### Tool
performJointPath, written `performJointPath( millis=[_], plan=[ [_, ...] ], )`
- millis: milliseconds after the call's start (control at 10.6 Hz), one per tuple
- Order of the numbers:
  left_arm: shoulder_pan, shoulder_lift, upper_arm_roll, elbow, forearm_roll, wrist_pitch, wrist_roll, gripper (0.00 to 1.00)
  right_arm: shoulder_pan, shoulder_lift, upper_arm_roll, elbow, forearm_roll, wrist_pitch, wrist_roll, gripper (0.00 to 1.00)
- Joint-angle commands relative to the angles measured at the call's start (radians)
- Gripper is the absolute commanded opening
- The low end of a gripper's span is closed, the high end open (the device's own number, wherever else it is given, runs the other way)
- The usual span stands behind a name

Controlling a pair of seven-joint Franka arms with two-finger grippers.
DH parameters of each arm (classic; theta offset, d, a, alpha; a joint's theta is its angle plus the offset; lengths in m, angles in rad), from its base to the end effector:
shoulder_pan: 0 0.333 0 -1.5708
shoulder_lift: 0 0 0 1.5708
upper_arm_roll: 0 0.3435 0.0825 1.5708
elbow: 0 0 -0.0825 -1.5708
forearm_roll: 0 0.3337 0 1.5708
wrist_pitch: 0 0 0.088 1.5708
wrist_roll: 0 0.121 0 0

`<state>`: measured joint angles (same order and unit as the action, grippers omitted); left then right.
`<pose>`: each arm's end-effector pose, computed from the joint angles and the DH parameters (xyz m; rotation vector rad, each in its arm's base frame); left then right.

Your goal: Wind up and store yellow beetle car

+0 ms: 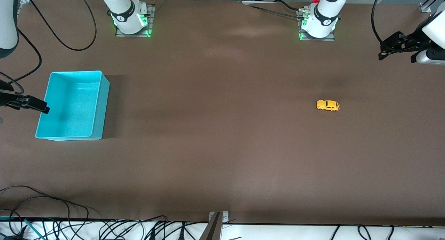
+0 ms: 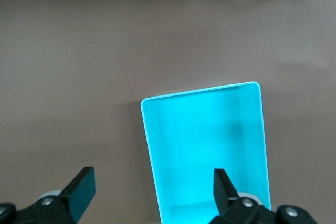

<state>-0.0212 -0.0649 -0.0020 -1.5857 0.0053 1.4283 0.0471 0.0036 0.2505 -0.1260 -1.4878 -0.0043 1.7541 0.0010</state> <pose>0.4655 -0.0101 0.6516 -3.1320 0.1093 0.1451 0.5939 -0.0643 0.5525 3.0997 -0.1839 0.0242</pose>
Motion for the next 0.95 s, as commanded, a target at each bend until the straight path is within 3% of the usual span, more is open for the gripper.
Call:
performJointPath(
  millis=[0, 852],
  plan=[
    [0.006, 0.019, -0.007, 0.041, 0.012, -0.028, -0.001, 1.00, -0.005, -0.016, -0.001, 0.001, 0.026, -0.018, -0.007, 1.00],
    [0.006, 0.017, -0.010, 0.041, 0.010, -0.028, -0.001, 1.00, -0.005, -0.017, -0.004, 0.001, 0.026, -0.007, -0.004, 1.00]
  ],
)
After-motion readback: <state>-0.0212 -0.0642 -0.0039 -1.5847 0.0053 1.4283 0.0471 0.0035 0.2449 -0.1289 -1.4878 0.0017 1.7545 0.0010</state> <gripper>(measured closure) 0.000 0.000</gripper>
